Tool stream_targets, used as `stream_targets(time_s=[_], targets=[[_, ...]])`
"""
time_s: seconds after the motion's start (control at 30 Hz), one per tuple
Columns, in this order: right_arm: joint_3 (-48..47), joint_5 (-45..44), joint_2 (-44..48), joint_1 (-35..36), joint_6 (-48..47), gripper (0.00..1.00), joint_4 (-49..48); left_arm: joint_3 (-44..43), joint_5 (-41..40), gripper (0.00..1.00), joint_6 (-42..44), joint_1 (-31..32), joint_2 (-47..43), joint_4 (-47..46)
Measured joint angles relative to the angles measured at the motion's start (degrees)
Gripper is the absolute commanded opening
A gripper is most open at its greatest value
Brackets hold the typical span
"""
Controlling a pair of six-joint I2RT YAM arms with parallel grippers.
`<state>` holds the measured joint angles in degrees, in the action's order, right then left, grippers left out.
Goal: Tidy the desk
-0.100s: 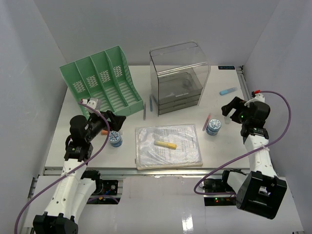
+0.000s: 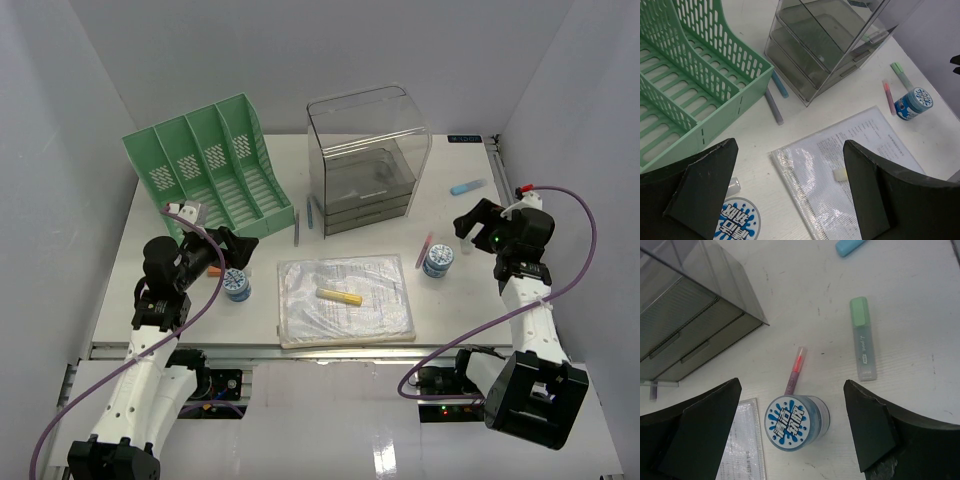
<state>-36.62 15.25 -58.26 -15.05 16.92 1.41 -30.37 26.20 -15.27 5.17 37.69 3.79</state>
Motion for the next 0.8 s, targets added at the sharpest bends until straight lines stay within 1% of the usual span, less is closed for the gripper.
stream_targets(time_s=[0.1, 0.2, 0.27, 0.33, 0.47, 0.53, 0.63, 0.73, 0.8], targets=[[0.8, 5.2, 0.1, -0.2, -2.4, 0.9, -1.4, 0.0, 0.0, 0.98, 0.0, 0.0, 0.0, 0.0], [2.0, 15.2, 0.4, 0.0, -8.4, 0.9, -2.4, 0.0, 0.0, 0.98, 0.0, 0.0, 0.0, 0.0], [1.9, 20.9, 0.7, 2.1, -15.3, 0.9, -0.7, 0.0, 0.0, 0.98, 0.0, 0.0, 0.1, 0.0], [0.1, 23.7, 0.8, 6.2, -22.4, 0.9, 3.5, 0.0, 0.0, 0.98, 0.0, 0.0, 0.2, 0.0], [-8.0, 21.5, -0.4, 15.6, -33.0, 0.9, 11.7, 0.0, 0.2, 0.98, 0.0, 0.0, 0.6, 0.0], [-12.5, 20.1, -1.9, 18.7, -37.5, 0.9, 15.0, 0.0, 0.3, 0.98, 0.0, 0.0, 0.6, 0.0], [-17.6, 19.3, -4.8, 20.2, -42.9, 0.9, 19.9, 0.0, 0.3, 0.98, 0.0, 0.0, 0.5, 0.0], [-18.7, 20.0, -6.9, 20.2, -45.7, 0.9, 22.7, 0.0, 0.3, 0.98, 0.0, 0.0, 0.5, 0.0], [-18.1, 22.2, -7.4, 20.2, -44.9, 0.9, 22.6, 0.0, 0.3, 0.98, 0.0, 0.0, 0.5, 0.0]])
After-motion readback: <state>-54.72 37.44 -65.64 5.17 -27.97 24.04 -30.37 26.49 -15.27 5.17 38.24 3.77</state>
